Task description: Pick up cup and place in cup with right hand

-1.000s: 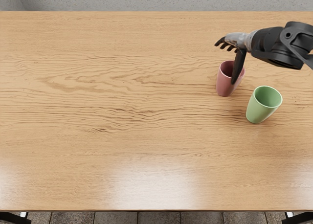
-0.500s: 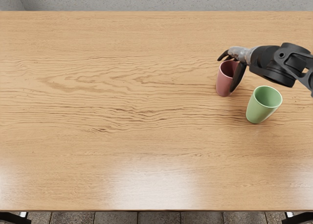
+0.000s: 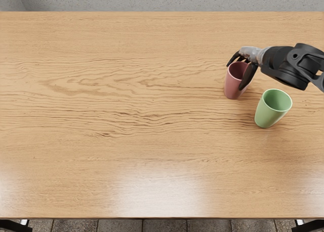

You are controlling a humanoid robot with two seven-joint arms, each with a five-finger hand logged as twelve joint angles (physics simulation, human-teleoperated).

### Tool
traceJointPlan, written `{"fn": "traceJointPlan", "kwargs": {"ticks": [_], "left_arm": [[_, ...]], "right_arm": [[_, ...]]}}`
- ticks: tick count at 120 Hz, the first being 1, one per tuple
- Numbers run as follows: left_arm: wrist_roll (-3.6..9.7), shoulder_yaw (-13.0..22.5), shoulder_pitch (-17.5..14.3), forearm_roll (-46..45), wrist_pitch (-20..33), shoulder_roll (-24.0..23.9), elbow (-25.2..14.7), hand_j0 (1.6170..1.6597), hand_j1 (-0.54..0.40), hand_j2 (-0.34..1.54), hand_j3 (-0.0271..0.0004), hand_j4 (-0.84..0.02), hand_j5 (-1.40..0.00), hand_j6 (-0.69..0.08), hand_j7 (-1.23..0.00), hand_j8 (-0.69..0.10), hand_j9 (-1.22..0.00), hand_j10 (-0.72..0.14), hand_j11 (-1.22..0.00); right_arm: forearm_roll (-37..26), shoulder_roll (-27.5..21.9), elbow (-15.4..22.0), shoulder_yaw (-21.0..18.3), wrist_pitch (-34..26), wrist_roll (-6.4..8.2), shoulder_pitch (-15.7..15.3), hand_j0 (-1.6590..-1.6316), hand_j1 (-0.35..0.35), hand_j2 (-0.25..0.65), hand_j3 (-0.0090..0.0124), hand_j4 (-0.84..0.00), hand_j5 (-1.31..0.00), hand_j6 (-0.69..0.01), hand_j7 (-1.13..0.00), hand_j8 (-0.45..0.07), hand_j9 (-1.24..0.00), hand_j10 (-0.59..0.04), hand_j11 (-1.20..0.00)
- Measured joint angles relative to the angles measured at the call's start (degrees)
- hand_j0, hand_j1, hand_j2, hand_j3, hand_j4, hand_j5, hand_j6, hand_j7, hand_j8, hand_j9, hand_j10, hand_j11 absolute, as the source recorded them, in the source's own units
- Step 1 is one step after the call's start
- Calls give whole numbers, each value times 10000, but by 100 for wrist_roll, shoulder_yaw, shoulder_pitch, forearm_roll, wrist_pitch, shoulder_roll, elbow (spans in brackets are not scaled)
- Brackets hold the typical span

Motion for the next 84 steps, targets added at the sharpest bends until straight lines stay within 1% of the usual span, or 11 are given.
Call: {"fn": "traceJointPlan", "kwargs": {"ticks": [7,16,27,43,49,55,68,73,78,80,84], "left_arm": [[0,0,0,0,0,0,0,16581,3491,0,0,-3,-1,-3,-1,-3,0,-2,0],[0,0,0,0,0,0,0,16581,3491,0,0,-3,-1,-3,0,-3,0,-2,0],[0,1,0,-1,0,0,0,16581,3491,0,0,-3,-1,-3,0,-3,0,-2,0],[0,3,0,-1,0,0,0,16581,3491,0,0,-3,0,-3,0,-3,0,-2,0],[0,4,0,0,0,0,0,16581,3491,-1,0,-3,0,-3,0,-3,0,-2,0],[0,6,0,-1,0,0,0,16581,3491,-1,0,-3,0,-3,0,-3,0,-2,0],[0,8,0,0,0,0,0,16581,3491,-1,0,-3,0,-3,0,-3,0,-2,0],[0,8,0,0,0,0,0,16581,3491,-1,0,-3,0,-3,0,-3,0,-2,1],[0,8,0,0,0,0,0,16581,3491,-1,0,-3,0,-3,0,-3,0,-2,1],[0,8,0,0,0,0,0,16581,3491,-1,0,-3,0,-3,0,-3,0,-2,1],[0,7,0,-1,0,0,0,16581,3491,-1,0,-3,0,-3,0,-3,0,-2,1]], "right_arm": [[7,-13,13,13,21,0,8,-16541,475,-1087,-5,-4327,-5785,-3282,-5713,-2766,-5764,-3880,-5757],[13,-24,30,57,79,0,25,-16536,395,-1116,-1,-4410,-5897,-3340,-5825,-2748,-5882,-3916,-5875],[24,-136,137,279,288,0,40,-16531,358,-1197,-6,-4457,-6010,-3351,-5914,-2732,-5986,-3894,-5977],[173,-440,364,529,573,0,96,-16529,348,-1212,-1,-4488,-6114,-3302,-5989,-2680,-6071,-3856,-6054],[271,-591,518,567,652,0,148,-16529,323,-1200,5,-4484,-6154,-3297,-6008,-2672,-6101,-3852,-6088],[399,-763,688,590,736,-1,218,-16529,319,-1229,-3,-4487,-6177,-3340,-6022,-2697,-6112,-3877,-6099],[667,-1206,1069,613,923,-1,372,-16528,289,-1226,-1,-4461,-6252,-3352,-6048,-2693,-6159,-3883,-6128],[772,-1395,1197,617,1008,-1,433,-16528,261,-1202,3,-4437,-6291,-3345,-6055,-2690,-6185,-3886,-6147],[881,-1597,1307,619,1121,-1,516,-16527,215,-1232,1,-4444,-6292,-3414,-6060,-2771,-6200,-3915,-6156],[925,-1678,1352,620,1164,-1,549,-16526,185,-1388,1,-4443,-6299,-3431,-6062,-2784,-6209,-3933,-6165],[1005,-1829,1437,620,1258,-1,613,-16531,303,-1033,2,-4457,-6288,-3409,-6066,-2734,-6210,-3930,-6169]]}}
